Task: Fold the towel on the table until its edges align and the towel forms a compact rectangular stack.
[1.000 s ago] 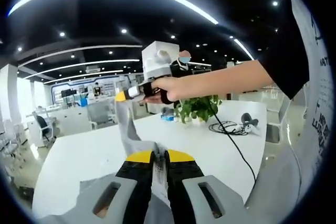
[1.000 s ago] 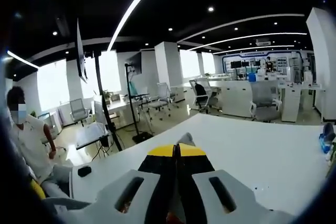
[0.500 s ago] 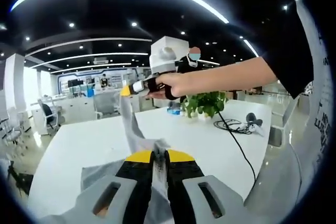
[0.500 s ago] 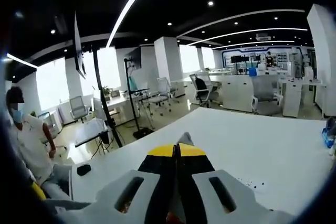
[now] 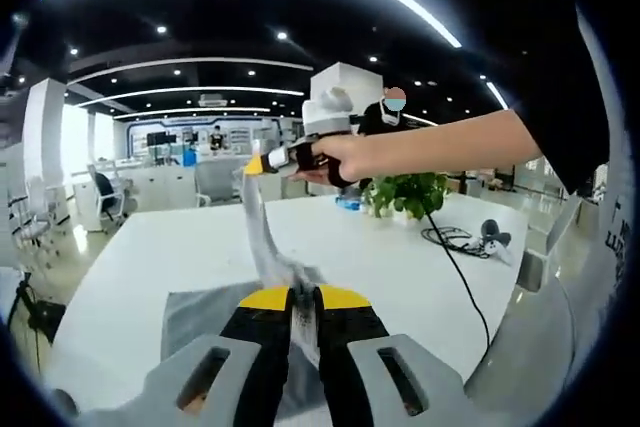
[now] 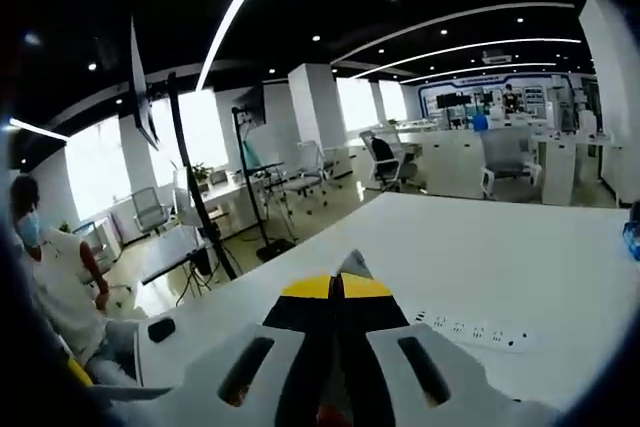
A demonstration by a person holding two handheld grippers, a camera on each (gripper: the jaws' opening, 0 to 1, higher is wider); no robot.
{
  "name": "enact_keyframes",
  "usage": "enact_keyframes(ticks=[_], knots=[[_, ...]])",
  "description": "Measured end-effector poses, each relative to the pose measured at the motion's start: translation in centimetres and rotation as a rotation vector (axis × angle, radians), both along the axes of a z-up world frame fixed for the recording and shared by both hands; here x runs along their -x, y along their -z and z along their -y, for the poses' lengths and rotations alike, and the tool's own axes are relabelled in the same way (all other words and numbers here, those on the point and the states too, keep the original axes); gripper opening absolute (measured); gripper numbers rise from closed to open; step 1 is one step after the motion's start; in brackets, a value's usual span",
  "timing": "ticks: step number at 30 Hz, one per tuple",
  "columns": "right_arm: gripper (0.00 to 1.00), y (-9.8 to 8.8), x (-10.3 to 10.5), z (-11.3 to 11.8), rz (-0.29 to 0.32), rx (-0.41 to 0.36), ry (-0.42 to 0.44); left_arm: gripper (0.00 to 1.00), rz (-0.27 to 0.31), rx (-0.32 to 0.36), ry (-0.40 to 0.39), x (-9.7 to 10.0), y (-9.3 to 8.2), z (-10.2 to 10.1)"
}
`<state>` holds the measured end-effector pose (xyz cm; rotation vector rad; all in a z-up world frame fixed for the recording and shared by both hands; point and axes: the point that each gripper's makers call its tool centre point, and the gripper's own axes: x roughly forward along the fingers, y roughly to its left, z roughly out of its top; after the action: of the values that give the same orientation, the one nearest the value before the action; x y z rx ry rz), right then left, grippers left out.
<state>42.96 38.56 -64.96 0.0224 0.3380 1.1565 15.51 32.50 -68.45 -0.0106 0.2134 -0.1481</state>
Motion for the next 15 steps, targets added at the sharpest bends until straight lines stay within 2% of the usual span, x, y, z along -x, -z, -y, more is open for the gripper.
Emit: enact_keyframes(ticks=[3, 5, 8, 15], knots=[[0.00, 0.7, 0.8, -0.6, -0.016, 0.004, 0.000, 0.09, -0.019, 0.004, -0.020, 0.1, 0.7, -0.6], [0.00, 1.4, 1.7, -1.3, -0.026, 0.013, -0.001, 0.09, -0.044, -0.020, -0.026, 0.3, 1.4, -1.1], [0.00, 2.2, 2.3, -2.1, -0.037, 0.022, -0.004, 0.09, -0.048, -0.004, -0.030, 0.5, 1.9, -1.6], [0.00, 4.6, 3.4, -4.4, -0.074, 0.045, -0.009, 0.09, -0.095, 0.013, -0.060, 1.0, 3.7, -3.5]])
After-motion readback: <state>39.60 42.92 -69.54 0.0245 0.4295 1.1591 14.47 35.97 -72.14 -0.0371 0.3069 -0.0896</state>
